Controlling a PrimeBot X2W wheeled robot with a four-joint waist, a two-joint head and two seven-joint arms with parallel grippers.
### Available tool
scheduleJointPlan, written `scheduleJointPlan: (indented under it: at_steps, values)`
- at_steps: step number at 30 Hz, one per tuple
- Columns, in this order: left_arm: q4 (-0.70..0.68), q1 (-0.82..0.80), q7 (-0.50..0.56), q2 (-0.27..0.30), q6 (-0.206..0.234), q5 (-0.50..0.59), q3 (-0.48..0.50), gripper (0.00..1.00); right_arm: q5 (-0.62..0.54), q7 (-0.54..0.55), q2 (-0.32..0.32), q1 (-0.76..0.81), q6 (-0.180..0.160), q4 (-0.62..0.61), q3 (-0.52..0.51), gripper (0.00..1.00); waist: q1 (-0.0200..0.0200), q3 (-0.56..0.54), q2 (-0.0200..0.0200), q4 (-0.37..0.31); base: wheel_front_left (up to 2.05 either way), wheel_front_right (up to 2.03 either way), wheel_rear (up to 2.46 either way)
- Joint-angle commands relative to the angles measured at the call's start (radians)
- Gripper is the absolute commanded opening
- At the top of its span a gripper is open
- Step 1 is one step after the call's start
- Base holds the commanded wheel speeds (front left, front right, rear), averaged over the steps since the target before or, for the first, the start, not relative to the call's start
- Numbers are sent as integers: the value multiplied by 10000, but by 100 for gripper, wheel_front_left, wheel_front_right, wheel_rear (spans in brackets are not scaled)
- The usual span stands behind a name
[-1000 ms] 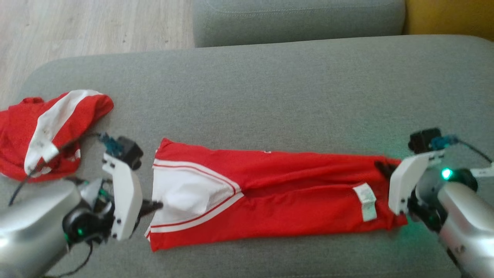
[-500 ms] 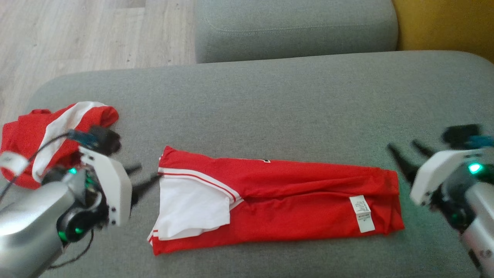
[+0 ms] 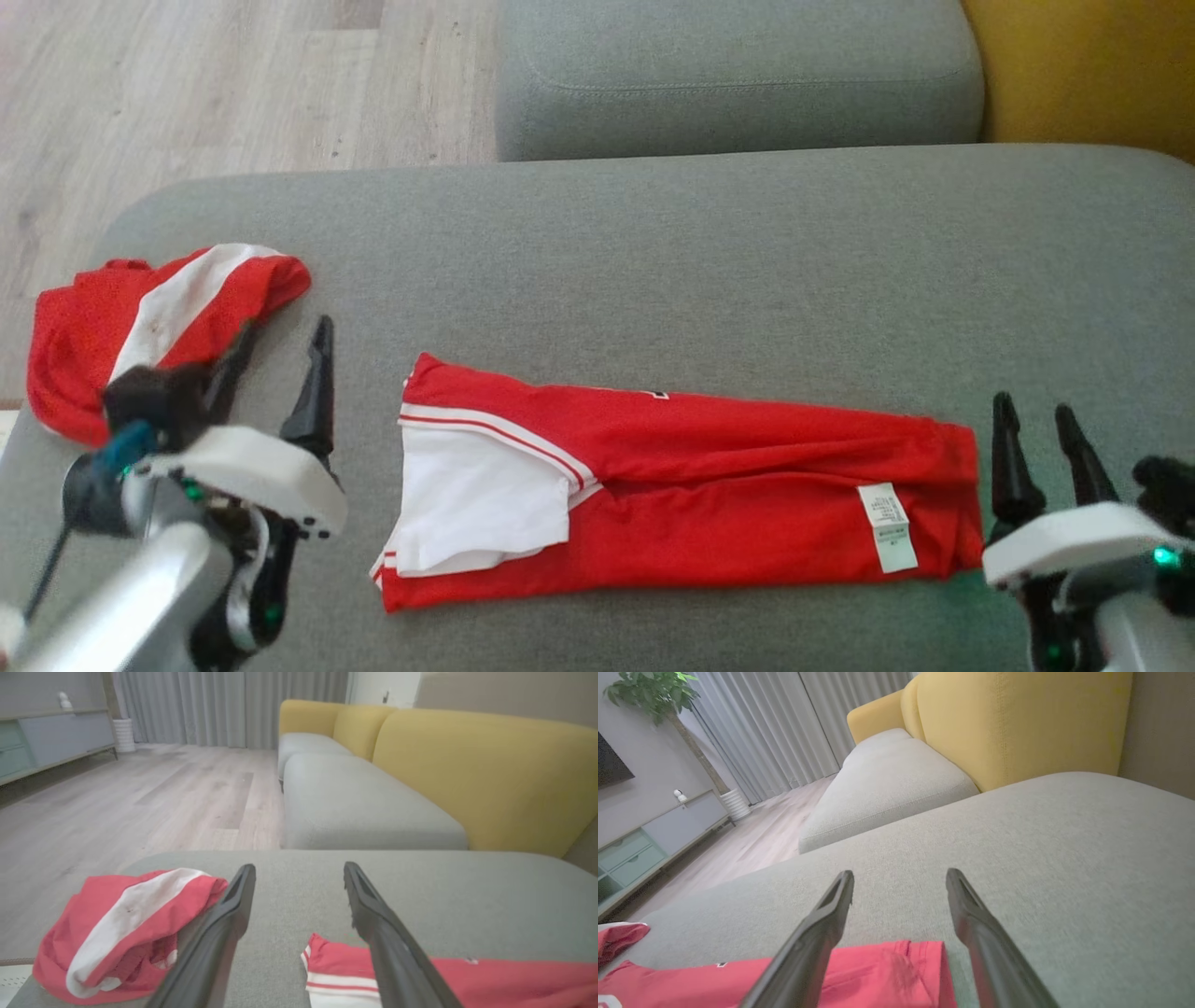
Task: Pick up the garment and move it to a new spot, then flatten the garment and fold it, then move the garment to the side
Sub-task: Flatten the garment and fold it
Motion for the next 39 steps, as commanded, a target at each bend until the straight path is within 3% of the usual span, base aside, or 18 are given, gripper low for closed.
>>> scheduleJointPlan:
  at_steps: [1,4,7,11,18,29,37,38,39]
  values:
    - [-403,14,-117,87,192,438,982,100,-233,-40,-26,-159,69,-444,52,100,1,7,0,2,0,0,0]
    - [-933,1486,-119,-818,248,1459,2365,100,-564,108,320,171,69,-653,-297,100,1,38,0,-12,0,0,0]
    - [-1090,2346,-120,-1582,-211,2234,3136,100,-798,406,496,261,69,-708,-459,100,1,74,0,9,0,0,0]
    - [-847,2713,-120,-2175,-967,2891,3637,100,-1103,1148,571,-62,69,-471,-461,100,1,123,0,23,0,0,0]
    - [-296,2663,-121,-2804,-1849,3520,4249,100,-1423,2676,473,-1071,69,887,-572,100,1,256,0,152,0,0,0]
    - [270,2702,-121,-3435,-2548,4047,4685,100,-1931,4684,434,-2140,69,3317,-1365,100,1,587,0,545,0,0,0]
    - [582,2673,-122,-3784,-2890,4380,5019,100,-588,6730,821,-2112,69,3889,-164,100,1,665,0,759,0,0,0]
    - [609,2679,-122,-3820,-2921,4417,5057,100,-405,6917,843,-2033,69,3822,33,83,1,652,0,773,0,0,0]
    - [631,2686,-122,-3856,-2950,4453,5093,100,-233,7026,855,-1962,69,3727,183,56,1,644,0,785,0,0,0]
